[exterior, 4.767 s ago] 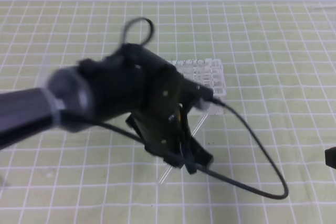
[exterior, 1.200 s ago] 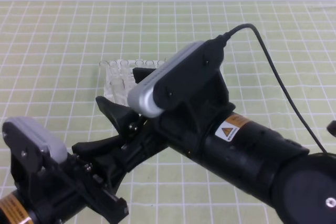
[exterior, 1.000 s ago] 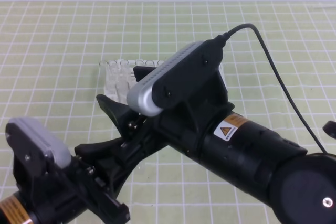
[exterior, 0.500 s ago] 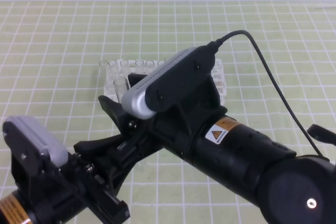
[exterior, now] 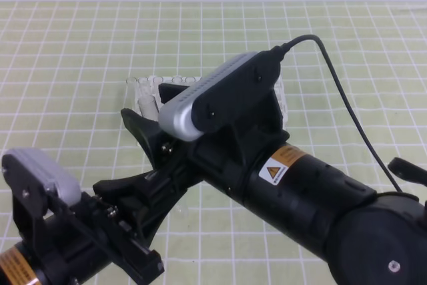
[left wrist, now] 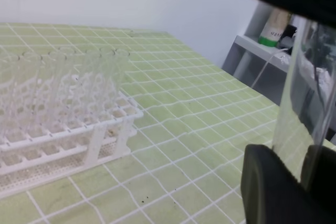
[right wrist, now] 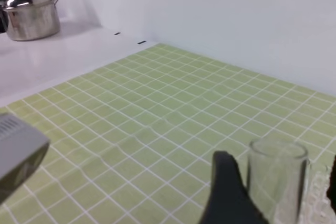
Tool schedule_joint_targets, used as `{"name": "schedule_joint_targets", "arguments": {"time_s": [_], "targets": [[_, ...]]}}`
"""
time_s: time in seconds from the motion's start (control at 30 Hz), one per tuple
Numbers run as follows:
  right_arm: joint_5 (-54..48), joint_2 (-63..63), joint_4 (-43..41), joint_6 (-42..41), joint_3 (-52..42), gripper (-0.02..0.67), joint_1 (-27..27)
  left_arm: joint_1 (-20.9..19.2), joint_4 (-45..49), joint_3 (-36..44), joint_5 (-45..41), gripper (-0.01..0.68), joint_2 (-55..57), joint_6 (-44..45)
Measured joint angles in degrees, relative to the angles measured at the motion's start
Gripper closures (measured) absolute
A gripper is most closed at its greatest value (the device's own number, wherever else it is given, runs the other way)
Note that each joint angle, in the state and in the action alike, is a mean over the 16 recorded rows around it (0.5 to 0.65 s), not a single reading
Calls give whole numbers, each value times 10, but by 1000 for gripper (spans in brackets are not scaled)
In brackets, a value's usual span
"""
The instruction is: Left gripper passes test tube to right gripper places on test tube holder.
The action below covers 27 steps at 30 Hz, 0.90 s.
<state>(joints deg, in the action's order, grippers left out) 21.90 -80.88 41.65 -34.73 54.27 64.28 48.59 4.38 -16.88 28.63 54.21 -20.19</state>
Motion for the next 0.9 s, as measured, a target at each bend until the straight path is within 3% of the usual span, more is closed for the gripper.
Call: {"name": "schedule_joint_targets", "arguments": {"time_s": [0.9], "targets": [[10,-6,-19,33,0,639,1,0,3,-1,-4,669,0,-1]]}}
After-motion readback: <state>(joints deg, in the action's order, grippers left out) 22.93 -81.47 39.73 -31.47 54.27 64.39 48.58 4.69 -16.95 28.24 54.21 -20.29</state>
